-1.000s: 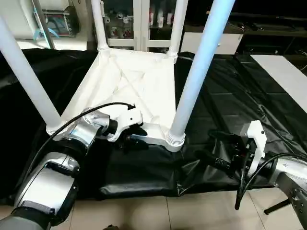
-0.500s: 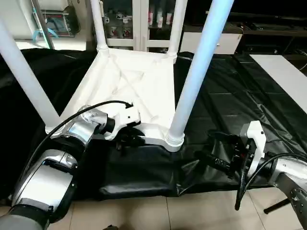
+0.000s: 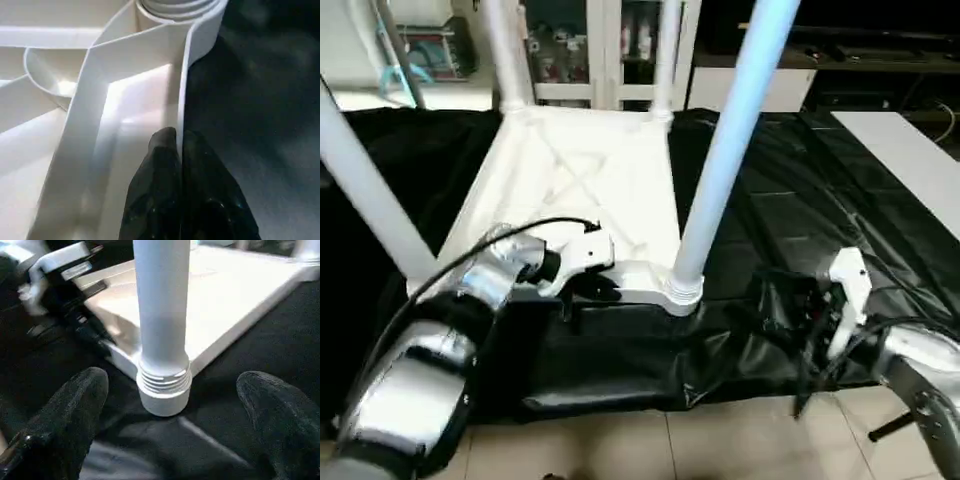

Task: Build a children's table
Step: Rotate table base, then rotate leg to tighten

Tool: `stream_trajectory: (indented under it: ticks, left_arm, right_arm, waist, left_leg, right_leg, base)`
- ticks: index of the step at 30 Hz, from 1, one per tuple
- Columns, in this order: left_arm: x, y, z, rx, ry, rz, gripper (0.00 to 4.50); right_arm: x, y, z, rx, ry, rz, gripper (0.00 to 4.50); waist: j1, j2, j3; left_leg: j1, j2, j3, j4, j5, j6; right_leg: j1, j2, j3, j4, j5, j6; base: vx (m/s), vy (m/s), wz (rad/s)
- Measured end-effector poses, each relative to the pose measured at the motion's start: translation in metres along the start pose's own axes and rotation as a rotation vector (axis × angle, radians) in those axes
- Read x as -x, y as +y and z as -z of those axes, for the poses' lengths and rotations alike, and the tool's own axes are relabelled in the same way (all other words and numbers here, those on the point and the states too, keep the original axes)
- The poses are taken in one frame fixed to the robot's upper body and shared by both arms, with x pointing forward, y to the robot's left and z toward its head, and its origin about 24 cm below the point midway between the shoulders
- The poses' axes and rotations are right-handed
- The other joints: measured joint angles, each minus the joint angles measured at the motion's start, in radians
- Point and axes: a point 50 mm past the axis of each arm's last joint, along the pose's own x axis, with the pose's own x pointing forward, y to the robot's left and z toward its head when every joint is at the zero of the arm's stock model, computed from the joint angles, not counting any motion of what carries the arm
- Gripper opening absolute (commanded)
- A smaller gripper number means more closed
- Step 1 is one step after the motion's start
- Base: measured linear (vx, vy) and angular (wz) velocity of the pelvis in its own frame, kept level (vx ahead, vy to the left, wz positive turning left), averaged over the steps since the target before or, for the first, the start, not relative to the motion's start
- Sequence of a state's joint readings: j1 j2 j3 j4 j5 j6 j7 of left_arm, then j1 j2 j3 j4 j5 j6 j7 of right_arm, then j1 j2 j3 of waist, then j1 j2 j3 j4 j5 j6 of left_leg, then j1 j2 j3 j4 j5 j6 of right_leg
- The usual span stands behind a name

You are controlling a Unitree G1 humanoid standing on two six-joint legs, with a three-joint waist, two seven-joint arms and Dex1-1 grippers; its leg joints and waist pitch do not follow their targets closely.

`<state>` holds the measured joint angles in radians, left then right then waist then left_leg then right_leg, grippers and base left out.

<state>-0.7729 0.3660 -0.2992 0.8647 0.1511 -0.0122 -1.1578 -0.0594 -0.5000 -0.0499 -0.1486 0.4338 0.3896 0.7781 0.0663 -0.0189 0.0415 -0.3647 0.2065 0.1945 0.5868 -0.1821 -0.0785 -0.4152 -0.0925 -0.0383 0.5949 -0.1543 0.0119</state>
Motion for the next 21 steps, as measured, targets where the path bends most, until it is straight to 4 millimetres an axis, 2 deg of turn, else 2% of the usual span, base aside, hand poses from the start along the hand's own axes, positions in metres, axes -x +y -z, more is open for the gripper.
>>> stream_trajectory:
  ticks: [3,5,8,11,13,17,21]
  left_arm:
    - [-0.006,-0.002,0.000,0.078,-0.042,-0.094,0.03]
    - [-0.004,-0.003,0.003,0.103,-0.063,-0.146,0.03]
    - [-0.002,-0.008,0.006,0.086,-0.082,-0.169,0.03]
    - [0.003,-0.022,0.010,0.009,-0.101,-0.078,0.03]
    - [0.002,-0.027,0.008,-0.016,-0.105,-0.028,0.03]
    - [-0.003,-0.036,0.002,-0.064,-0.110,0.071,0.03]
    - [-0.005,-0.038,0.001,-0.078,-0.110,0.098,0.03]
  right_arm:
    - [-0.001,0.000,0.000,-0.001,-0.007,0.010,4.50]
    - [-0.001,0.000,0.000,-0.002,-0.007,0.010,4.50]
    - [-0.002,0.001,0.001,-0.005,-0.008,0.010,4.50]
    - [-0.003,-0.002,-0.001,0.003,-0.006,0.001,4.50]
    - [-0.004,-0.005,-0.001,0.007,0.003,-0.007,4.50]
    - [-0.007,-0.016,-0.006,0.027,0.006,-0.039,4.50]
    - [-0.005,-0.016,-0.001,0.020,0.042,-0.127,4.50]
  waist:
    - [-0.016,0.000,0.000]
    - [-0.033,-0.001,0.000]
    - [-0.035,-0.001,0.000]
    - [-0.024,0.003,-0.002]
    - [-0.005,0.003,-0.002]
    - [0.022,0.002,-0.002]
    - [0.026,0.001,-0.002]
  left_leg:
    - [-0.001,0.000,-0.001,0.000,0.000,0.000]
    - [-0.001,0.000,-0.003,-0.001,0.000,0.000]
    - [-0.001,0.000,-0.005,-0.002,0.000,0.000]
    - [-0.001,0.000,-0.004,-0.005,0.000,-0.001]
    - [0.000,0.000,-0.003,-0.004,0.000,-0.001]
    - [-0.002,0.000,0.004,0.001,-0.002,0.004]
    - [-0.002,0.000,0.005,0.001,-0.003,0.004]
  right_leg:
    - [0.000,0.000,-0.002,0.000,-0.002,0.003]
    - [-0.002,0.000,-0.003,0.000,-0.002,0.003]
    - [-0.004,0.001,-0.005,0.000,-0.002,0.003]
    - [-0.004,0.000,-0.005,-0.001,-0.002,0.004]
    - [-0.004,0.000,-0.005,-0.001,-0.002,0.002]
    - [-0.001,-0.003,0.001,-0.002,-0.002,0.001]
    - [0.000,-0.004,0.002,-0.002,-0.002,0.001]
  base:
    - [0.000,0.000,0.00]
    - [0.000,0.000,0.00]
    - [0.000,0.000,0.00]
    - [0.000,0.000,0.00]
    - [0.000,0.000,0.00]
    - [0.000,0.000,0.00]
    - [0.000,0.000,0.00]
